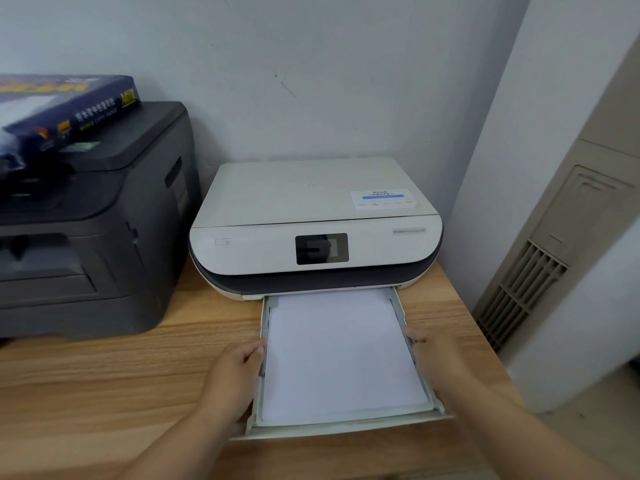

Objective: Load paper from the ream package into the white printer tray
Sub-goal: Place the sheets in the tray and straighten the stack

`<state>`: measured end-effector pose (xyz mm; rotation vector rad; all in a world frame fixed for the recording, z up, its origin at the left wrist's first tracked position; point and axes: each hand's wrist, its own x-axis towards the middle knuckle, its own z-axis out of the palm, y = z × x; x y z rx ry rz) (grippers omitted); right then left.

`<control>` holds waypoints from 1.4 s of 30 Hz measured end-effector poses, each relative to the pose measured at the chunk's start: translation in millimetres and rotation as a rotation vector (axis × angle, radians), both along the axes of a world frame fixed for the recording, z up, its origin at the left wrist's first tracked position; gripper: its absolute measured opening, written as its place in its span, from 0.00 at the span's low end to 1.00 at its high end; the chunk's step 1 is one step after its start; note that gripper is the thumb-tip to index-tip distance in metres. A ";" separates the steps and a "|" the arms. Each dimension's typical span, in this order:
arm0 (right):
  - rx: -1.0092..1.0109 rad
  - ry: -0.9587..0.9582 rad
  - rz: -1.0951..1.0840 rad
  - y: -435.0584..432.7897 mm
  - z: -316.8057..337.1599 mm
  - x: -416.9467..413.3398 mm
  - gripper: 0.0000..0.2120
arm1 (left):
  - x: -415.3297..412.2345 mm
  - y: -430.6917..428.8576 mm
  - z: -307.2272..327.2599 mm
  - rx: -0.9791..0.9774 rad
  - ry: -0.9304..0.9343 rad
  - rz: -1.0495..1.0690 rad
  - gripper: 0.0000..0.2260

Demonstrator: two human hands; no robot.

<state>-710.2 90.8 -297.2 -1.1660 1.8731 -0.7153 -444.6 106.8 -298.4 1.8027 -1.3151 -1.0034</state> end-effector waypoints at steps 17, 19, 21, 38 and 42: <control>0.051 -0.151 -0.091 13.2 -15.3 -18.3 0.17 | 17.4 15.6 -4.6 0.109 -0.007 0.003 0.13; 0.034 -0.167 -0.095 14.1 -17.1 -16.5 0.17 | 20.5 16.1 -7.2 0.112 -0.002 -0.012 0.13; 0.028 -0.158 -0.103 15.4 -15.6 -13.0 0.17 | 19.7 16.6 -5.4 0.108 -0.026 -0.032 0.13; 0.110 -0.302 -0.101 21.0 -15.9 -20.4 0.22 | 13.8 28.7 5.1 0.144 0.060 -0.017 0.10; 0.104 -0.201 -0.089 24.4 -16.0 -17.7 0.22 | 11.4 31.0 5.5 0.143 0.042 -0.023 0.14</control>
